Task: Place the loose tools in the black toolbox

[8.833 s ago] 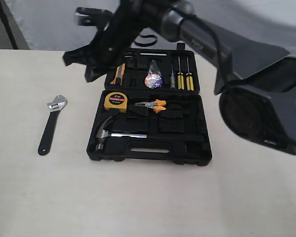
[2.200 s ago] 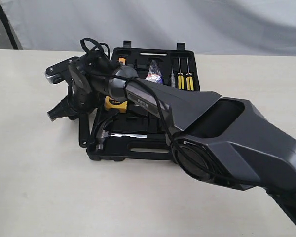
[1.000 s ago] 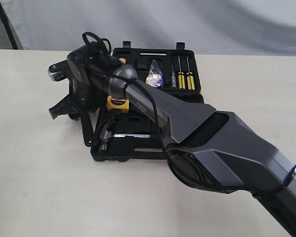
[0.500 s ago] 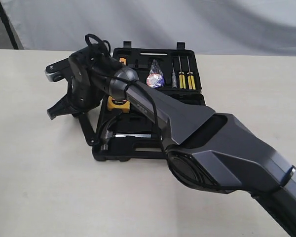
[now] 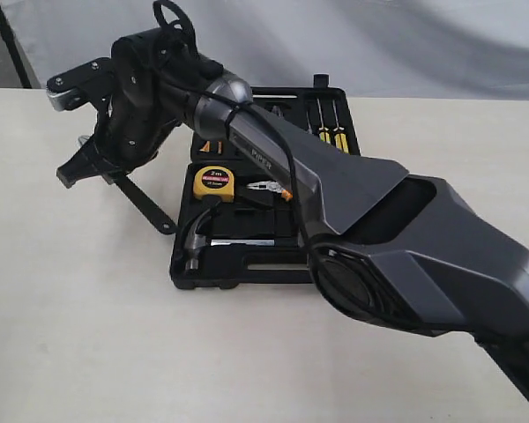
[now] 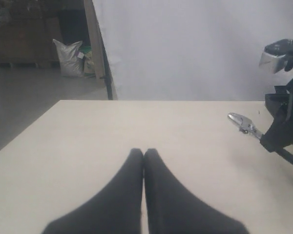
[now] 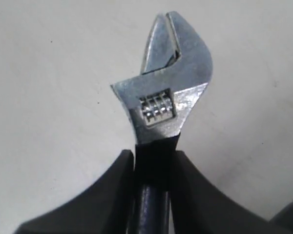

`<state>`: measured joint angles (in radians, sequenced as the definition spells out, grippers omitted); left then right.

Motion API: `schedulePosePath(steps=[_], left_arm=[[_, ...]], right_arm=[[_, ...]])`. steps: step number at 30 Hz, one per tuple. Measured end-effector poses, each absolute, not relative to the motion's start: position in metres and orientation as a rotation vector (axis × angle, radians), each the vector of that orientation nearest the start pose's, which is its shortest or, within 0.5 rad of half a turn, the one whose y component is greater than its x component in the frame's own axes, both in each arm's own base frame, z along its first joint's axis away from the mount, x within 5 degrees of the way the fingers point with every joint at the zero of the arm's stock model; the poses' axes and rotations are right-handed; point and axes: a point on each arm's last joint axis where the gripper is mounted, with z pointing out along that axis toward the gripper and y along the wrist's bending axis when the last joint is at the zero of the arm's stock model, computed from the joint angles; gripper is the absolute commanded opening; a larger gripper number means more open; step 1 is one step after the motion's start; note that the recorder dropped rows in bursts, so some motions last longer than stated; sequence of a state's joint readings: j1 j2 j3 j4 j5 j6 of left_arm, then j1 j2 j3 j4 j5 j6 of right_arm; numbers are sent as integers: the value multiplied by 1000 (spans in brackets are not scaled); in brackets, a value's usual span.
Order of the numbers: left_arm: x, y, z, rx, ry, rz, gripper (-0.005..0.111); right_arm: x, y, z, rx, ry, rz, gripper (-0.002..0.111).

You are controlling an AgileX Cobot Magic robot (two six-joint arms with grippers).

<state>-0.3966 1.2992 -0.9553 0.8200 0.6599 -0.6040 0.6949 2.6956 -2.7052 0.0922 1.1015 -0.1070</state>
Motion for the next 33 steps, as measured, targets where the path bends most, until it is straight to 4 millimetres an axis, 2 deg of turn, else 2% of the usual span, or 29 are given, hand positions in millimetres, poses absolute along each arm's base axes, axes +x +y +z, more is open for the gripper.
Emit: schedulePosePath(steps=[5,8,11,15,17,23,25,33], left_arm=[[264,-66,308,323,2224,377,1],[264,-66,308,323,2224,377,1],[264,-66,308,323,2224,377,1],[264,-66,308,323,2224,377,1],[264,-66,308,323,2224,377,1],[264,-66,308,323,2224,377,1],[264,-66,308,323,2224,377,1],[264,-66,308,323,2224,377,1]], right_arm=[[426,362,221,-1002,2369,381,0],[426,351,235,-1026,2375,369,0],[433,338,240,-1034,2374,348,0],[439,329,227,-1105,2387,309,2],[442,330,208,-1134,2419,296,10],[443,333,156,-1157,2532,282,58],[444,335,148,-1157,2537,282,60],[444,355,142,-1100,2418,318,59]])
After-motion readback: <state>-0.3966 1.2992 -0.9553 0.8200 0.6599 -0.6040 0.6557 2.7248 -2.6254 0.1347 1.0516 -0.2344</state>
